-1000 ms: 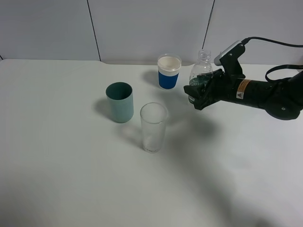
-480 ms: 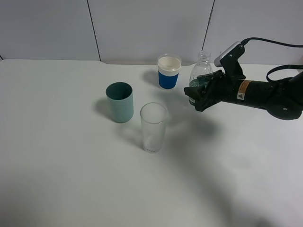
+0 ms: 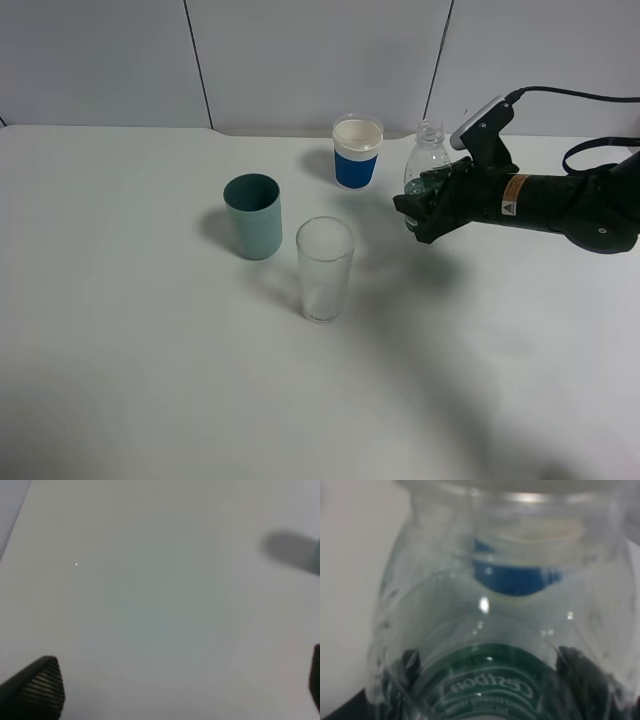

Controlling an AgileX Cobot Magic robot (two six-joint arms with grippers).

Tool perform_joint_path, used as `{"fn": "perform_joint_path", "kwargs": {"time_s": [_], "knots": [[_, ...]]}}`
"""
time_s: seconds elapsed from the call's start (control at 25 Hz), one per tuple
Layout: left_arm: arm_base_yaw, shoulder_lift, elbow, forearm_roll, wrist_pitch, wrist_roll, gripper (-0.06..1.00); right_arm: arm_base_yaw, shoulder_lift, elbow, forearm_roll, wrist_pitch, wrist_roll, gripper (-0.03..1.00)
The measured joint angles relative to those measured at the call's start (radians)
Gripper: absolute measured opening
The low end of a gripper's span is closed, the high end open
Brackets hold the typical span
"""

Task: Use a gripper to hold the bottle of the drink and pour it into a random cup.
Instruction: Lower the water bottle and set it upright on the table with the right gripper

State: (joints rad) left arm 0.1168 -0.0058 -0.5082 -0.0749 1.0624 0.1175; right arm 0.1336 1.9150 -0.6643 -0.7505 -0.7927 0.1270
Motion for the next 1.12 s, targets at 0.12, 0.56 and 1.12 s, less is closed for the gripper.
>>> {"fn": "perform_joint_path", "kwargs": {"time_s": [0.12,0.56,1.12], "knots": [[0.0,0.0,0.0,0.0,0.0,0.0,0.99,0.0,0.003,0.0,0.0,-0.001,0.0,0.56],[0.0,0.0,0.0,0.0,0.0,0.0,0.99,0.0,0.062,0.0,-0.001,-0.123,-0.058,0.56],[0.0,0.0,0.0,0.0,0.0,0.0,0.99,-0.01,0.062,0.0,-0.027,-0.159,-0.063,0.74]]}}
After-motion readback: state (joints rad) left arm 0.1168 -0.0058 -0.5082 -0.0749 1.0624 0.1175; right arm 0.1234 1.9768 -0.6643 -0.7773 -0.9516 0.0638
